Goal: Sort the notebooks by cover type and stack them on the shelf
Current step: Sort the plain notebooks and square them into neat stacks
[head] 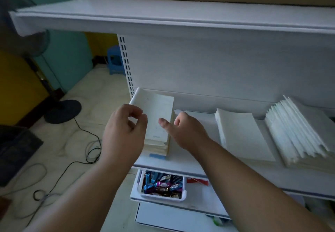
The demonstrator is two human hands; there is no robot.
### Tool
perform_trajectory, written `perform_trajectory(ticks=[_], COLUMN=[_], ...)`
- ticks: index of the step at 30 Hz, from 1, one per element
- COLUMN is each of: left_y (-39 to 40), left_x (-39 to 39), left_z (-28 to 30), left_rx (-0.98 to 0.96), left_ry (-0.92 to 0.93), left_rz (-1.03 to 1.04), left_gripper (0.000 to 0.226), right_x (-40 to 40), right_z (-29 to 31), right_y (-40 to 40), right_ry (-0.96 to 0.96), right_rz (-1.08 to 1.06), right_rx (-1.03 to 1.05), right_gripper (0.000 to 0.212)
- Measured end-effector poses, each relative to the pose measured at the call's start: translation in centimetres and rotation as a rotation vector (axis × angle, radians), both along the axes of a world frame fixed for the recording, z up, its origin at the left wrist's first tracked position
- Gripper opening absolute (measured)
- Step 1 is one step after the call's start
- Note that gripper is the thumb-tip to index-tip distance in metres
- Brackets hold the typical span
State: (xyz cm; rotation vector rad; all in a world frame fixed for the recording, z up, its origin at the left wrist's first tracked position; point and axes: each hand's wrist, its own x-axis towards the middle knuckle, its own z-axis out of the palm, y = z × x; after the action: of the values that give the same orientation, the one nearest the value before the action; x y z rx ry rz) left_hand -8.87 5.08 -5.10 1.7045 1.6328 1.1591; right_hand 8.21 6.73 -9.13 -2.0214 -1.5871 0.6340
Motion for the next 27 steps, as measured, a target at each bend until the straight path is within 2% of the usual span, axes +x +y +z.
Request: perform_trajectory(ticks=[2,4,7,9,12,14,16,18,20,21,23,25,27], left_y=[0.0,0.1,0.1,0.1,0.4,0.8,1.1,1.5,1.9,2.1,2.2,2.1,1.9], left_x=[-2.3,-4.1,-5.9,-6.6,-7.3,-7.5,-7.5,-7.3,-7.1,-7.1,-7.0,-7.4,-7.9], left_z=[0.3,0.5,0.8,1.0,1.0,0.7,0.4,0.2,0.2,0.2,0.5,0.6,0.3], left_rx=[-0.004,-0.011,0.003,-0.001,-0.042,-0.086,-0.144,-0.224,-0.347,-0.412,-0.482,-0.415,-0.307], left_ry=[-0.022,-0.026,-0.04,-0.05,-0.038,-0.015,0.033,0.051,-0.106,-0.261,-0.556,-0.624,-0.586], left_rz=[0.001,-0.001,-0.02,-0.035,-0.054,-0.068,-0.08,-0.094,-0.119,-0.14,-0.162,-0.12,-0.054], left_gripper=[0.003,0.004,0.005,0.006,0.006,0.002,0.017,0.038,0.051,0.048,0.029,0.018,0.018], right_x=[-2.2,-3.6,-4.1,-4.0,-3.8,-3.7,-3.8,-4.2,-5.3,-6.0,-7.1,-7.3,-6.5], right_z=[-0.2,-0.6,-0.9,-0.7,0.2,1.1,2.2,3.4,4.6,4.9,5.2,4.8,3.5], right_y=[0.4,0.7,0.6,0.4,0.1,0.0,-0.2,-0.6,-1.5,-1.9,-2.6,-2.4,-1.4], right_ry=[-0.014,-0.044,-0.018,-0.097,-0.279,-0.281,-0.218,-0.019,0.249,0.361,0.477,0.532,0.463], right_rz=[-0.103,-0.156,-0.163,-0.164,-0.235,-0.289,-0.315,-0.313,-0.279,-0.24,-0.154,-0.158,-0.252], right_rx=[-0.051,-0.108,-0.166,-0.141,-0.059,-0.007,0.069,0.187,0.291,0.314,0.333,0.341,0.279], right_gripper=[0.084,0.089,0.063,0.043,0.031,0.025,0.017,0.012,0.013,0.013,0.011,0.015,0.037])
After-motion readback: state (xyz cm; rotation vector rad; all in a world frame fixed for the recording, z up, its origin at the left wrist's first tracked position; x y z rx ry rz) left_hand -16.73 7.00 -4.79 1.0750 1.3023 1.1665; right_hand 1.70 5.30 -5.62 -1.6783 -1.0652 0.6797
